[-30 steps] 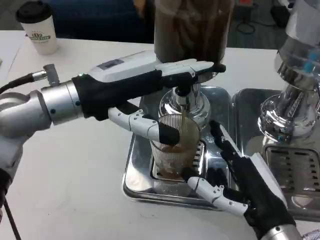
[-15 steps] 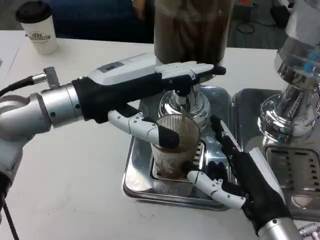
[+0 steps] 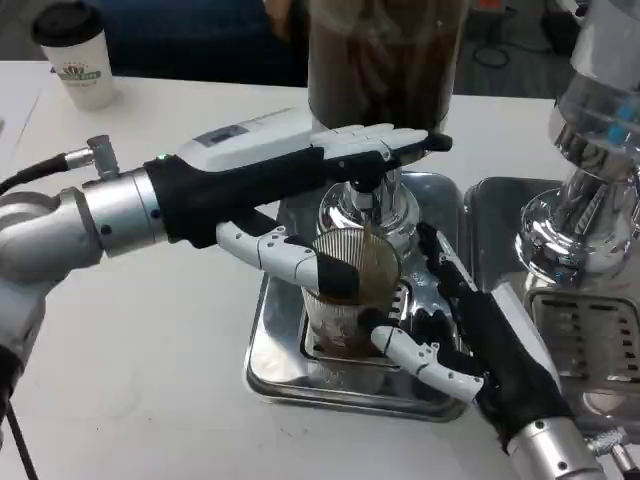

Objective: Grasp the cup under the faucet to collect the drink, then remove the cup.

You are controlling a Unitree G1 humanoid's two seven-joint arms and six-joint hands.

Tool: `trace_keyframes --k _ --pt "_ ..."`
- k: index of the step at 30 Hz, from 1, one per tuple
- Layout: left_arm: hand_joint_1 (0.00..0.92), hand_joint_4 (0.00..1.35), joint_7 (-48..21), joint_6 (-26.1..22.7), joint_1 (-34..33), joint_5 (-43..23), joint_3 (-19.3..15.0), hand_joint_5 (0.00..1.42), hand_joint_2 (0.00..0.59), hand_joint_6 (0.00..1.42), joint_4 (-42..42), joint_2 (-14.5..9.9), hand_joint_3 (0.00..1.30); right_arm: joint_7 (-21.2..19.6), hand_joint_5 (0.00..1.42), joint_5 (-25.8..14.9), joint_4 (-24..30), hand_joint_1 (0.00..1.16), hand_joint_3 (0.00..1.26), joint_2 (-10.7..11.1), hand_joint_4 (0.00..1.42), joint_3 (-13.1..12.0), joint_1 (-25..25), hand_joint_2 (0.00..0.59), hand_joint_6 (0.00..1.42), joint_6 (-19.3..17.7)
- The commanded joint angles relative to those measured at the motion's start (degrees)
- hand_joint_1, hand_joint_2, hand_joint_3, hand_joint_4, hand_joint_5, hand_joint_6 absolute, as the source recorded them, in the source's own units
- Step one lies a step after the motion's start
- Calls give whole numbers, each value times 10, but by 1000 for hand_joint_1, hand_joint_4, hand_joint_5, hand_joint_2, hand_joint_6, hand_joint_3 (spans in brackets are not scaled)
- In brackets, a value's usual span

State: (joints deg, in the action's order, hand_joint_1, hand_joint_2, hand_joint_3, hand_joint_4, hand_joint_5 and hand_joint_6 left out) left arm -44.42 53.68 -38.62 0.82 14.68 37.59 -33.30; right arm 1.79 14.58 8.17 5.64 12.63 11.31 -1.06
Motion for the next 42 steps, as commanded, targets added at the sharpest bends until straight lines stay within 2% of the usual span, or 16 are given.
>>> trace_keyframes --k 1,15,29,42 --pt "0 0 -13 -15 23 35 13 0 4 0 6 -10 45 -2 0 -4 -12 608 0 -4 0 -4 -15 226 0 -1" --pt "0 0 -11 -24 34 26 9 0 4 0 -3 -11 45 9 0 -11 -25 612 0 -6 0 -6 -35 229 0 8" --pt "0 0 -68 -73 27 -73 -18 0 10 0 8 12 61 8 0 -8 -38 597 0 -7 0 -5 -39 235 0 3" --pt "0 0 -109 -109 26 -116 -56 0 20 0 2 34 95 7 0 -6 -34 598 0 -10 0 -1 -34 238 0 9"
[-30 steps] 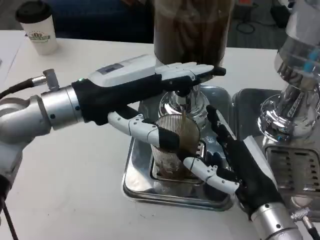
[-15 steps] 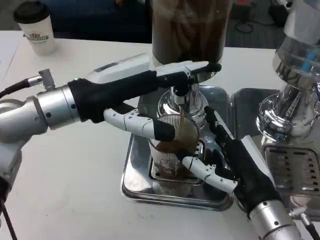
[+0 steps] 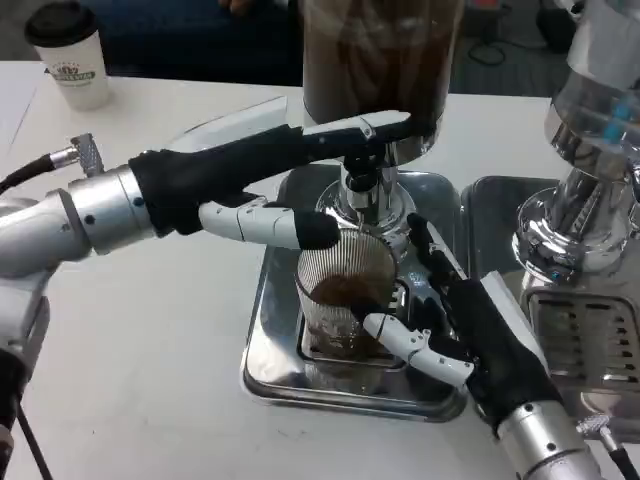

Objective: Grasp the cup under the faucet to collect the drink, then remove the cup.

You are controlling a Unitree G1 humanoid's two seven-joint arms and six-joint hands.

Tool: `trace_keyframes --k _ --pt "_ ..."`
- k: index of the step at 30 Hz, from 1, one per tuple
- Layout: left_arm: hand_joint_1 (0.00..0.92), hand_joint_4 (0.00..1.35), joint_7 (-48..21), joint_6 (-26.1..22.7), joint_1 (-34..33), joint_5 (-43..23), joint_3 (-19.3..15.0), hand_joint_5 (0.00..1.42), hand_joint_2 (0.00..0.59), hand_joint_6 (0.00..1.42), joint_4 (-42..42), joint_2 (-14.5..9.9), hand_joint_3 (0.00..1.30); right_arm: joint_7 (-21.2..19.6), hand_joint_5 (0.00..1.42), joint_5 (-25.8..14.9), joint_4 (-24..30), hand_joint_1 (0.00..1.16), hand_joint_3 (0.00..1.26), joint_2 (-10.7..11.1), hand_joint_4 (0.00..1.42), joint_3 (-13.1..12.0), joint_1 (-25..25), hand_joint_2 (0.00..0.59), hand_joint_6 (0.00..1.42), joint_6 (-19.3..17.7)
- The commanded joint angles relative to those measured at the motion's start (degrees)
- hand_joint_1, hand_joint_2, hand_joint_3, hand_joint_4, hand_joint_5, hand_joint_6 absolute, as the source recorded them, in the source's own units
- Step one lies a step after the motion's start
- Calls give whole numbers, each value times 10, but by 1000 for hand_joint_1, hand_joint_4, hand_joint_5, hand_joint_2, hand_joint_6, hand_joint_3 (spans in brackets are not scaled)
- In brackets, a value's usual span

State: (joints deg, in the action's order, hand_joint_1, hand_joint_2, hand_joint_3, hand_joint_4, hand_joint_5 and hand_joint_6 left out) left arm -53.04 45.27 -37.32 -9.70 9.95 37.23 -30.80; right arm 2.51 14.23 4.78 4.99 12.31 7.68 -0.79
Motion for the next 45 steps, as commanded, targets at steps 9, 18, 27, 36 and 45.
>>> trace_keyframes --k 9,18,27,36,45 --pt "0 0 -62 -82 3 -47 -38 0 21 3 6 29 111 -2 0 -2 2 599 0 -3 0 1 6 244 0 7" --pt "0 0 -80 -103 0 -58 -63 0 21 6 -3 40 117 -3 0 -2 -2 599 0 -4 0 2 5 245 0 5" --pt "0 0 -92 -122 3 -73 -89 0 24 33 -27 46 140 -3 0 -1 -4 599 0 -5 0 2 4 245 0 2" --pt "0 0 -103 -147 5 -85 -107 3 25 73 -41 50 153 -4 0 -1 -8 599 0 -6 0 2 1 245 0 2" --pt "0 103 -106 -174 16 -110 -124 128 35 159 -74 51 276 -3 0 -3 -12 599 0 -7 0 1 -5 245 0 1"
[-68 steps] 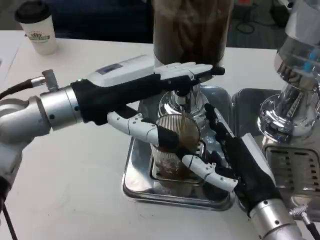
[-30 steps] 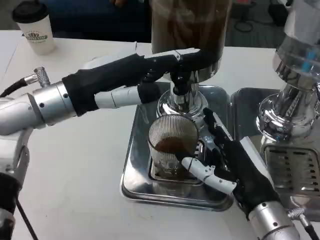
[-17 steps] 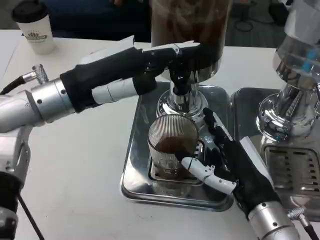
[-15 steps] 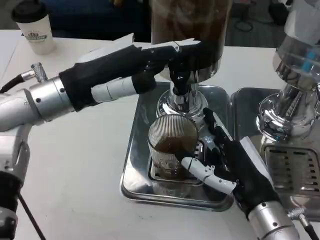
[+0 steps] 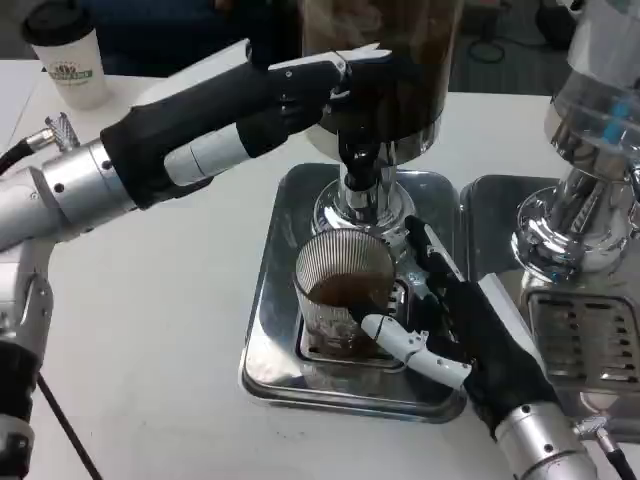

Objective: Grasp the cup under the faucet to collect the drink, then remove the cup.

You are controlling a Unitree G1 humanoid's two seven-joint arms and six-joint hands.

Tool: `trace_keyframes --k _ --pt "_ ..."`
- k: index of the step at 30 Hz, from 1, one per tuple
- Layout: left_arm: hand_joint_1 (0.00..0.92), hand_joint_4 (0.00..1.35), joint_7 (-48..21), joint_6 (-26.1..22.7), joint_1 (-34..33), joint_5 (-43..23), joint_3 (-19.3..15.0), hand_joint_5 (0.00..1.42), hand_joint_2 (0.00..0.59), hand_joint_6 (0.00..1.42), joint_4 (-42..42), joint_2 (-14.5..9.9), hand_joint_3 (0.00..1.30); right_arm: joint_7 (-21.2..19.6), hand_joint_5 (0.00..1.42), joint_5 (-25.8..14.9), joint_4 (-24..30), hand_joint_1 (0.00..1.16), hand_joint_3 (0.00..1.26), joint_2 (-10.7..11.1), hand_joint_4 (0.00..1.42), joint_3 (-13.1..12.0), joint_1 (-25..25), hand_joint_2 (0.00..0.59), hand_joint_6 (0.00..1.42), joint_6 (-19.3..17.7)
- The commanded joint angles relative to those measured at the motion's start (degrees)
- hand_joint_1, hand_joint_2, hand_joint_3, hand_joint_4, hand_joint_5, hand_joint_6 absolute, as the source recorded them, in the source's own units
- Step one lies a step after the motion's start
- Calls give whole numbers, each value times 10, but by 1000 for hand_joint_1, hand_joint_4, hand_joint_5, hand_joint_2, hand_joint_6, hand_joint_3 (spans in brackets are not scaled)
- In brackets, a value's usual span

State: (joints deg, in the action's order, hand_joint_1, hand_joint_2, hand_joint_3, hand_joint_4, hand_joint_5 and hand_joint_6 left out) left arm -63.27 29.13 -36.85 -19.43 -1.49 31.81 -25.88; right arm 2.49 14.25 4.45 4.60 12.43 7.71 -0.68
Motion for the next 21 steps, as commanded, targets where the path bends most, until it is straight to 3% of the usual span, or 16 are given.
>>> trace_keyframes --k 1,12,21 --pt "0 111 -4 -15 13 -14 -11 145 36 176 -24 2 283 -3 0 -3 -10 599 0 -3 0 -1 -5 246 0 -1" --pt "0 187 -5 -49 37 -44 -31 227 38 233 -89 -2 320 -3 0 -5 -18 599 0 -3 0 -3 -12 246 0 -7" --pt "0 201 7 -47 85 -68 -74 238 38 241 -170 -19 330 -3 0 -5 -24 598 0 2 0 -7 -16 245 0 -24"
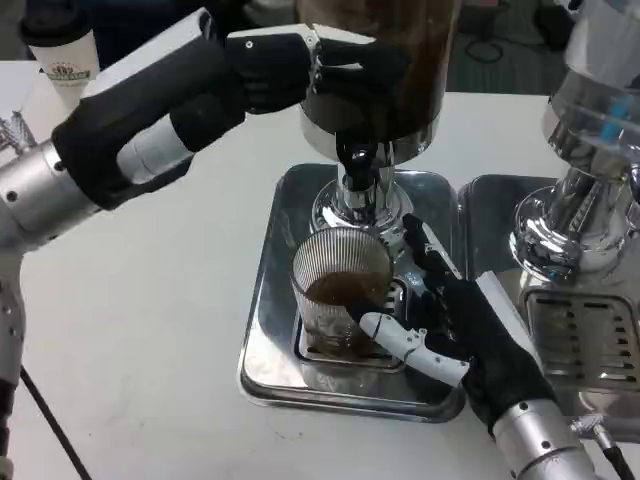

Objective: Grasp the cup under the faucet to collect the drink, then remove the cup.

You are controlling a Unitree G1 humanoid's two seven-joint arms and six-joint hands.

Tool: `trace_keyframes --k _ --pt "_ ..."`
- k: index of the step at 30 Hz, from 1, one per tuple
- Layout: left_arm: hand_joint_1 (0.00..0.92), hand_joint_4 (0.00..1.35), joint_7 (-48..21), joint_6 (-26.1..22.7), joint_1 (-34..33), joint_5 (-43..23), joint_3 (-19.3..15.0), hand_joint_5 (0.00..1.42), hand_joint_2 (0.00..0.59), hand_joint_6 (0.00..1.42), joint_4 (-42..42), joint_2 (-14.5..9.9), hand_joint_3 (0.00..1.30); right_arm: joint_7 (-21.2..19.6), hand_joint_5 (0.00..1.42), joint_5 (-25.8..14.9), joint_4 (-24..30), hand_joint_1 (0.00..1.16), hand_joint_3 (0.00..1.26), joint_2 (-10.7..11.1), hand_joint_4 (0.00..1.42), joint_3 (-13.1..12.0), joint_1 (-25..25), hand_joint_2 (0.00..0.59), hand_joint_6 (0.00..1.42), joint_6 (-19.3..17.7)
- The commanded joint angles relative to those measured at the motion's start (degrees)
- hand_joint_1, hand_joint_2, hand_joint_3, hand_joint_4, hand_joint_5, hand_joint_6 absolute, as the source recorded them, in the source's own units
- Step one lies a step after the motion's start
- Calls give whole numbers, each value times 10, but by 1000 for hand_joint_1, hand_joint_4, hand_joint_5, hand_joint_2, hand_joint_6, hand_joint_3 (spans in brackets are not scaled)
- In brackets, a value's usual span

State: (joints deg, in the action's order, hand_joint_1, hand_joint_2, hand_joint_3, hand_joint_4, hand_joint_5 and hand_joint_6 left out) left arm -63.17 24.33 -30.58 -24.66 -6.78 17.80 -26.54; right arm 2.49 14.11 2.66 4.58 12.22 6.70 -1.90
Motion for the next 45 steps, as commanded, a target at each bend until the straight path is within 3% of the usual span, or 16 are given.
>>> trace_keyframes --k 1,6,18,35,45 --pt "0 201 7 0 26 -16 -25 239 38 241 -34 -13 330 -3 0 -3 -6 597 0 3 0 -5 -7 244 0 -12" --pt "0 230 20 -11 83 -31 -67 253 47 261 -56 -31 348 1 0 -5 -25 593 0 6 0 -7 -25 242 0 -16" --pt "0 293 46 -12 185 -22 -107 317 49 287 -86 -49 377 2 0 -16 -48 589 0 8 0 -16 -47 241 0 -25" --pt "0 301 61 3 213 1 -103 337 55 306 -67 -56 378 6 0 -32 -29 577 0 12 0 -19 -26 241 0 -50" --pt "0 323 66 8 226 12 -105 349 73 325 -50 -57 400 29 0 -49 -41 544 0 29 0 -18 -16 209 0 -98"
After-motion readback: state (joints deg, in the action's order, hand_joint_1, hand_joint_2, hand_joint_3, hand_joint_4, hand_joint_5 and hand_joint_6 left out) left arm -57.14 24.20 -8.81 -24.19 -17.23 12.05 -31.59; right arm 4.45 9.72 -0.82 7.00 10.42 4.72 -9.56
